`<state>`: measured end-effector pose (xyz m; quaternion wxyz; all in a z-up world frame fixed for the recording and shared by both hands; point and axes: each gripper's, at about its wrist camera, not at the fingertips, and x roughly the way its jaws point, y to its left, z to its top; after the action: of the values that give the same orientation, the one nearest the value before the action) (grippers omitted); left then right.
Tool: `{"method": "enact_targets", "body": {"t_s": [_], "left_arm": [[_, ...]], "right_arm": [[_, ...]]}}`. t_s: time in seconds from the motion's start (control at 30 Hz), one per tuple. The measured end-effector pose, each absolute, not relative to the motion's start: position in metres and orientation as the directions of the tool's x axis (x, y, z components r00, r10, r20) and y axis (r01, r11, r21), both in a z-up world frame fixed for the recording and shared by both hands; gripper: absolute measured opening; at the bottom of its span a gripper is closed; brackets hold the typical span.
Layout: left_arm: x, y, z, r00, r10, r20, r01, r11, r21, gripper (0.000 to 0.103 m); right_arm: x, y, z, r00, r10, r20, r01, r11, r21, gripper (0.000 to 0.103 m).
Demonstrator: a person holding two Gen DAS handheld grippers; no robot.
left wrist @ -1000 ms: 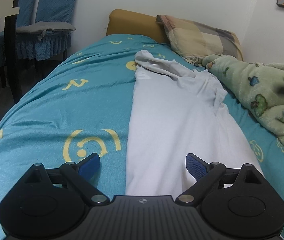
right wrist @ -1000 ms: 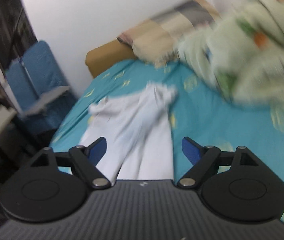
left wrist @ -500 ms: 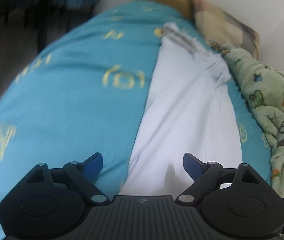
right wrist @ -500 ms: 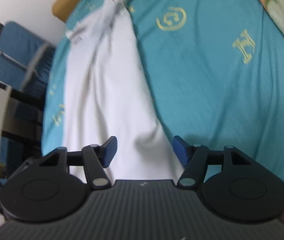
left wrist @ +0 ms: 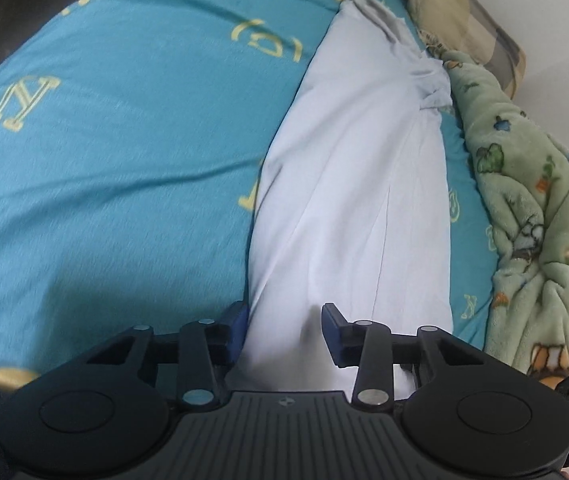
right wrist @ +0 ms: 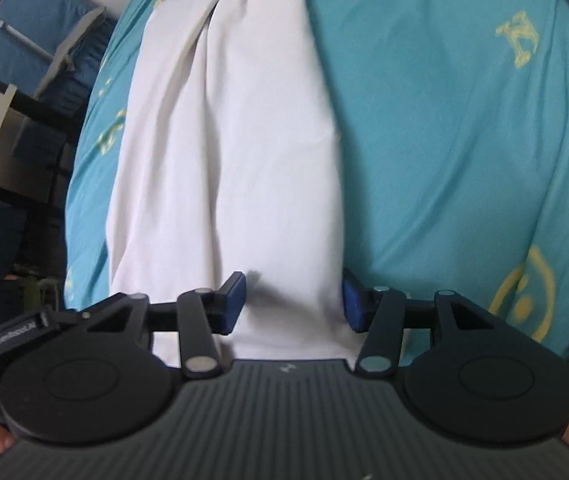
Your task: Fold clothes
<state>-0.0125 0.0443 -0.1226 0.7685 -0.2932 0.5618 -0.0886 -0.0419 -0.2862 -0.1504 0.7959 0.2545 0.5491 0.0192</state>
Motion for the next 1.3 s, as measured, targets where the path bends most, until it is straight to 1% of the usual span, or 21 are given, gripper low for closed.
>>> {"method": "enact_targets", "body": {"t_s": [0.07,0.13,0.17,0.23,0.33,0.37,0.4,0.43,0.47,0.5,0.53,0.57,0.6,0.73,0.8,0.9,1.0,1.1,1.2,1.3], "left_arm": [[-0.018,0.044,-0.125,0.338,-0.46,-0.821,-0.205,0.815,-0.541,0.042],[-0.019,0.044,-0.127,0.331,-0.466,-0.82,-0.213,0.81,-0.546,0.05],[-0.019,0.044,-0.129,0.327,-0.471,-0.819,-0.218,0.806,-0.55,0.051],[-0.017,0.045,-0.13,0.31,-0.492,-0.814,-0.223,0.794,-0.565,0.058],[-0.014,0.043,-0.131,0.286,-0.501,-0.817,-0.225,0.794,-0.565,0.058],[-0.013,0.043,-0.131,0.278,-0.502,-0.819,-0.225,0.794,-0.564,0.056],[-0.013,0.042,-0.131,0.271,-0.504,-0.82,-0.226,0.795,-0.563,0.054],[-0.012,0.043,-0.131,0.272,-0.503,-0.82,-0.232,0.793,-0.563,0.043],[-0.012,0.044,-0.132,0.279,-0.501,-0.819,-0.241,0.789,-0.565,0.036],[-0.011,0.045,-0.132,0.284,-0.509,-0.813,-0.253,0.778,-0.575,0.027],[-0.011,0.048,-0.133,0.289,-0.522,-0.803,-0.267,0.761,-0.591,0.018],[-0.011,0.05,-0.132,0.3,-0.537,-0.788,-0.274,0.743,-0.611,0.013],[-0.011,0.053,-0.129,0.315,-0.555,-0.77,-0.276,0.723,-0.633,0.011],[-0.015,0.058,-0.088,0.386,-0.588,-0.711,-0.241,0.68,-0.693,0.006],[-0.018,0.061,-0.065,0.42,-0.602,-0.679,-0.219,0.659,-0.719,0.005],[-0.021,0.064,-0.032,0.47,-0.62,-0.629,-0.183,0.628,-0.756,0.004],[-0.025,0.068,0.001,0.516,-0.635,-0.575,-0.146,0.597,-0.789,0.004],[-0.029,0.068,0.031,0.553,-0.644,-0.529,-0.111,0.572,-0.813,0.004],[-0.042,0.06,0.046,0.564,-0.638,-0.525,-0.098,0.579,-0.809,0.004],[-0.078,0.07,0.051,0.567,-0.634,-0.526,-0.087,0.589,-0.803,0.004]], "right_arm": [[-0.045,-0.28,-0.15,0.387,0.31,-0.868,0.24,0.875,0.42,0.053],[-0.047,-0.274,-0.149,0.378,0.311,-0.872,0.232,0.88,0.414,0.053],[-0.048,-0.276,-0.148,0.384,0.313,-0.869,0.248,0.872,0.423,0.052],[-0.053,-0.282,-0.148,0.403,0.327,-0.855,0.296,0.837,0.46,0.052],[-0.058,-0.278,-0.143,0.411,0.354,-0.84,0.276,0.83,0.484,0.052],[-0.062,-0.279,-0.14,0.427,0.347,-0.835,0.285,0.825,0.489,0.047],[-0.065,-0.28,-0.138,0.443,0.341,-0.829,0.293,0.819,0.493,0.035],[-0.069,-0.282,-0.135,0.458,0.334,-0.824,0.301,0.813,0.498,0.029],[-0.07,-0.286,-0.137,0.466,0.34,-0.817,0.325,0.793,0.515,0.018],[-0.071,-0.291,-0.138,0.475,0.345,-0.81,0.348,0.772,0.532,0.013],[-0.072,-0.296,-0.138,0.483,0.349,-0.803,0.369,0.75,0.548,0.012],[-0.074,-0.298,-0.136,0.505,0.35,-0.789,0.376,0.734,0.566,0.01],[-0.075,-0.3,-0.134,0.527,0.35,-0.774,0.382,0.716,0.584,0.008],[-0.088,-0.318,-0.107,0.628,0.374,-0.682,0.375,0.623,0.687,0.007],[-0.092,-0.323,-0.089,0.665,0.379,-0.644,0.357,0.595,0.72,0.007],[-0.098,-0.331,-0.054,0.724,0.371,-0.582,0.308,0.581,0.753,0.007],[-0.103,-0.338,-0.018,0.765,0.354,-0.538,0.263,0.591,0.763,0.006],[-0.115,-0.342,0.003,0.789,0.339,-0.512,0.232,0.606,0.761,0.006],[-0.129,-0.343,0.011,0.798,0.338,-0.499,0.216,0.612,0.76,0.006],[-0.154,-0.343,0.008,0.8,0.334,-0.499,0.214,0.618,0.757,0.006]]}}
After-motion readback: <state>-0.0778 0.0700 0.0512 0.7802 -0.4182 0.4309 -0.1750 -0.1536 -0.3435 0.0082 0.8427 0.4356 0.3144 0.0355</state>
